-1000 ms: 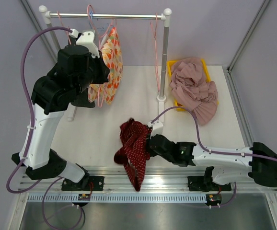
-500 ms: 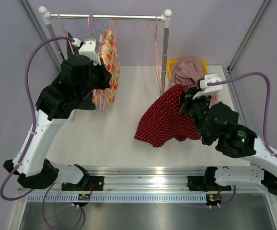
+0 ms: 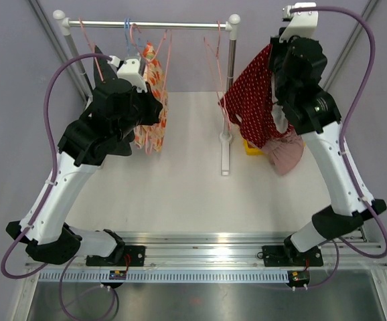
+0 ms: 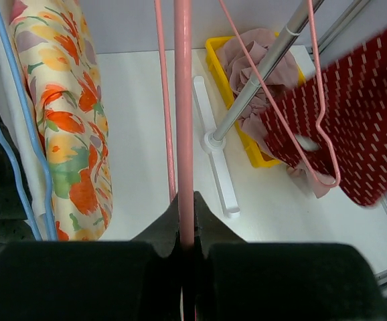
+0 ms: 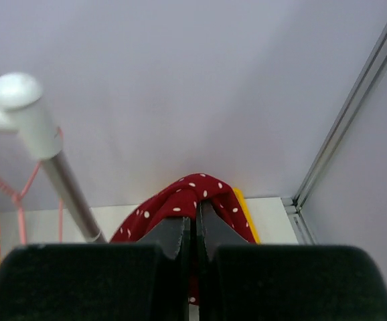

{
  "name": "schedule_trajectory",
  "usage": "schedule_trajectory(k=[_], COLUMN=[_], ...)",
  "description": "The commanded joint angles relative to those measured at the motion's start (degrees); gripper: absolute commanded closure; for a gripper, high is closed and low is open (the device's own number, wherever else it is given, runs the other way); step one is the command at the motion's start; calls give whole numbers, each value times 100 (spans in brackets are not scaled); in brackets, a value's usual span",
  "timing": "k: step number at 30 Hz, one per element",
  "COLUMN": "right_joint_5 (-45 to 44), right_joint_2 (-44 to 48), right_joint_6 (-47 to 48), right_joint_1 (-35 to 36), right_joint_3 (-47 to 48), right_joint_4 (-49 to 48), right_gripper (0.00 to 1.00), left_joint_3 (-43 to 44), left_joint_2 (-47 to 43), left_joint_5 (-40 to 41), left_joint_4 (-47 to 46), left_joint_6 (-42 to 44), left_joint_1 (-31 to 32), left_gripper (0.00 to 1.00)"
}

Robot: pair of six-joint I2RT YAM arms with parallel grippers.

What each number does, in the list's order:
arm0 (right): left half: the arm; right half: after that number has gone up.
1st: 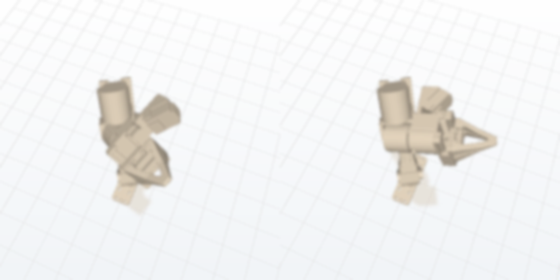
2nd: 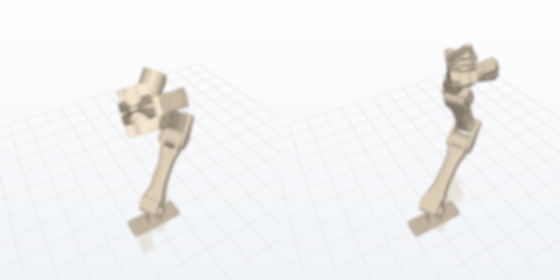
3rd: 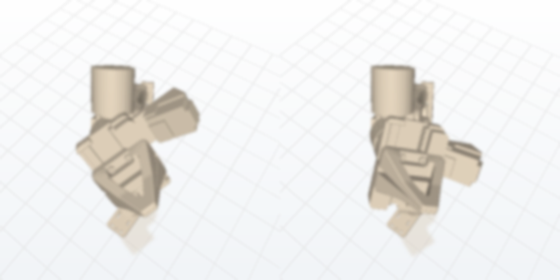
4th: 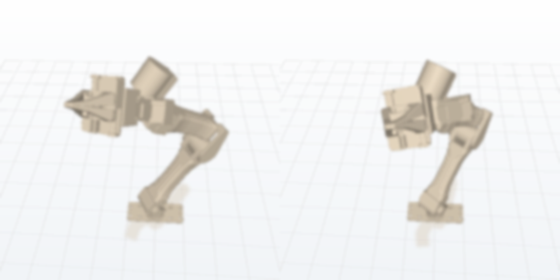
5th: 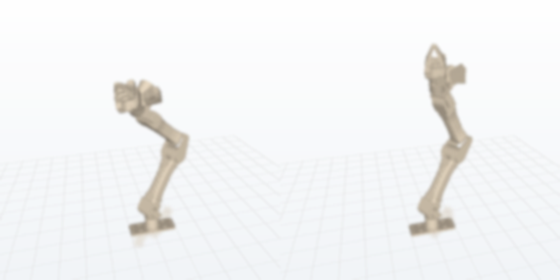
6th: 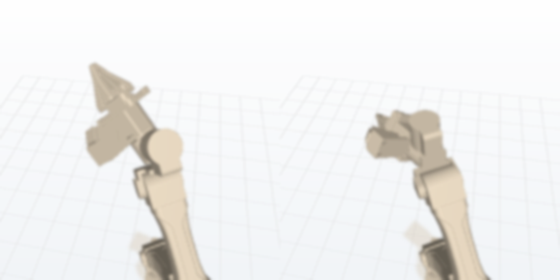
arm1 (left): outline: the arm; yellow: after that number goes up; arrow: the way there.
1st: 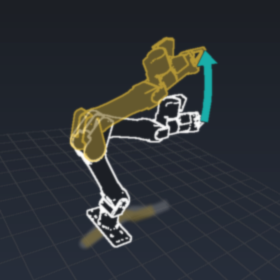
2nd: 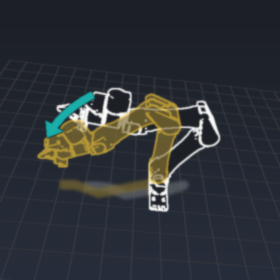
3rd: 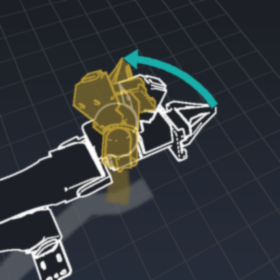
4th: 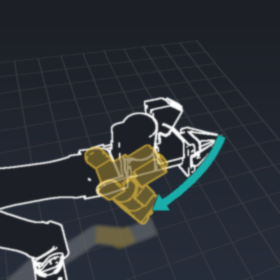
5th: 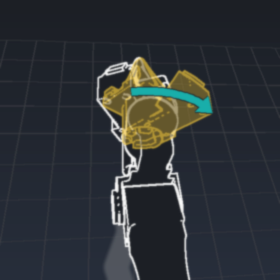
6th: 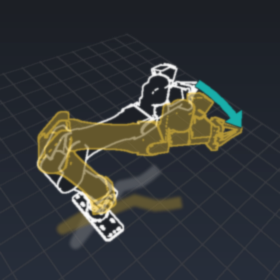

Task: Remove the skirt from the hanger

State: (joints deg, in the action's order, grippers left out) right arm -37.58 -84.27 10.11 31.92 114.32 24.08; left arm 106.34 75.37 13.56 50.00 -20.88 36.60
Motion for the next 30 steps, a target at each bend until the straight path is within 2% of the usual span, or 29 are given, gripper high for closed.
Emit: schedule_trajectory(k=[1, 4, 7, 8, 9, 10, 11, 12, 14, 15, 17, 22, 26, 30], right_joint_5=[752, 630, -11, -117, -126, 48, 162, 233, 513, 620, 953, 1936, 2851, 3090], right_joint_2=[-764, -1492, -2108, -2259, -2504, -2568, -2577, -2386, -2008, -1588, -1199, -100, 884, 1605], right_joint_6=[88, -52, -543, -971, -1359, -1658, -2088, -2231, -2486, -2548, -2811, -3321, -3805, -3780], right_joint_1=[-686, -1266, -1775, -1864, -1943, -2092, -2137, -2155, -2155, -2155, -2155, -2155, -2138, -1962], right_joint_3=[1160, 1470, 1154, 1128, 1084, 996, 821, 141, -766, -1641, -2620, -4003, -5565, -6106], right_joint_4=[-157, -315, -343, -90, 565, 876, 1071, 1038, 662, 216, -164, -175, -779, -835], right_gripper=[100, 100, 100, 94, 53, 29, 9, 1, 1, 0, 1, 1, 0, 1], left_joint_3=[53, 211, 509, 606, 816, 922, 1036, 1177, 1589, 1748, 2196, 2882, 3041, 3173], left_joint_2=[47, 205, 469, 643, 732, 829, 952, 1153, 1400, 1662, 1883, 2647, 3026, 3352], left_joint_5=[-187, -214, -266, -292, -328, -337, -354, -354, -363, -354, -354, -310, -538, -766], left_joint_4=[-517, -526, -526, -526, -509, -509, -500, -482, -473, -465, -465, -465, -614, -675], left_joint_6=[120, 190, 251, 252, 269, 278, 287, 321, 383, 401, 462, 542, 340, 234], left_joint_1=[14, 14, 14, 14, 14, 14, 14, 14, 14, 14, 14, -56, -319, -434], left_gripper=[100, 100, 100, 100, 100, 100, 100, 100, 100, 100, 100, 100, 100, 100])
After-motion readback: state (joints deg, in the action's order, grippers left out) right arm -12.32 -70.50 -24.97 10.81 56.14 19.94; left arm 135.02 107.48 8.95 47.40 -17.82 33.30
